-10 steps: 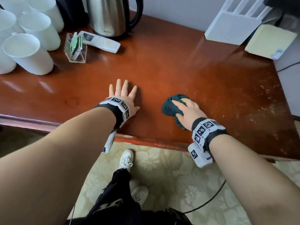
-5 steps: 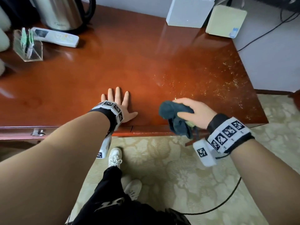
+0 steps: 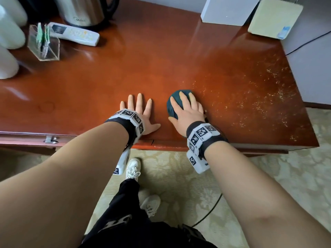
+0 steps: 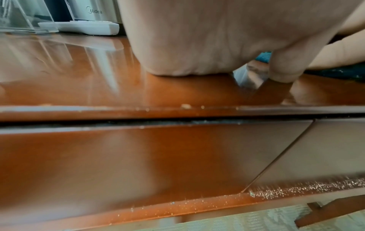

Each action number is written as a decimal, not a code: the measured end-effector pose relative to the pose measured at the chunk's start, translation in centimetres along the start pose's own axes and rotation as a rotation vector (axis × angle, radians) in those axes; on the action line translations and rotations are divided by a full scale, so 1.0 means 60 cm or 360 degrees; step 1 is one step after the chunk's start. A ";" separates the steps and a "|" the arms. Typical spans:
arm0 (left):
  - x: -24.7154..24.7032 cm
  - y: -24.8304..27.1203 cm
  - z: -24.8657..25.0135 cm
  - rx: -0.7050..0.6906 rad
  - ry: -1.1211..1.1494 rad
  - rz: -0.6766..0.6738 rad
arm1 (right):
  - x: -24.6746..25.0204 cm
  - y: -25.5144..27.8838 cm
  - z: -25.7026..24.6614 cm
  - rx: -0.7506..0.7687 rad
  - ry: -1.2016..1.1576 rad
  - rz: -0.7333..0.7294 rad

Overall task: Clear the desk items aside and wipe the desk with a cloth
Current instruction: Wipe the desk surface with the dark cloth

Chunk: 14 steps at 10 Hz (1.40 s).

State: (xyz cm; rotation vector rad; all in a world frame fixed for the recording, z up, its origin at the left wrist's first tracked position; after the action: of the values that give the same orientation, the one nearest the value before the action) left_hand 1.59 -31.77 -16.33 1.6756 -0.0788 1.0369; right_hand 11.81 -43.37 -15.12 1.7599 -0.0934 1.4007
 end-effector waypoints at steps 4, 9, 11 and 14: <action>0.003 0.005 0.001 0.0014 -0.0004 -0.0039 | -0.018 0.082 0.174 -0.0751 -0.0159 -0.0244; -0.001 0.003 0.002 0.0027 0.0007 -0.0010 | -0.030 0.070 -0.015 -0.0012 -0.0220 0.0208; -0.002 0.004 0.001 0.0012 0.0012 0.0003 | -0.066 0.087 0.048 -0.0106 -0.0193 0.0267; -0.002 0.004 0.003 0.0006 0.0010 0.0007 | -0.012 0.147 0.220 -0.0906 -0.1055 0.0400</action>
State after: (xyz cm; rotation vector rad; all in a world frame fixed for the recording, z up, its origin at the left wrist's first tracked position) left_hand 1.48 -32.05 -16.26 1.6758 -0.0764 1.0460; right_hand 16.85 -57.77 -10.69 1.6700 -0.9946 0.7754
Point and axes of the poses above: each hand's wrist, its own y-axis away from the middle knuckle, its own x-axis out of the back of the hand, z = x × y, the point moved 2 cm from there along -y, towards the middle knuckle, and after that the axes turned 15 degrees about -z, right-handed, at the moved point
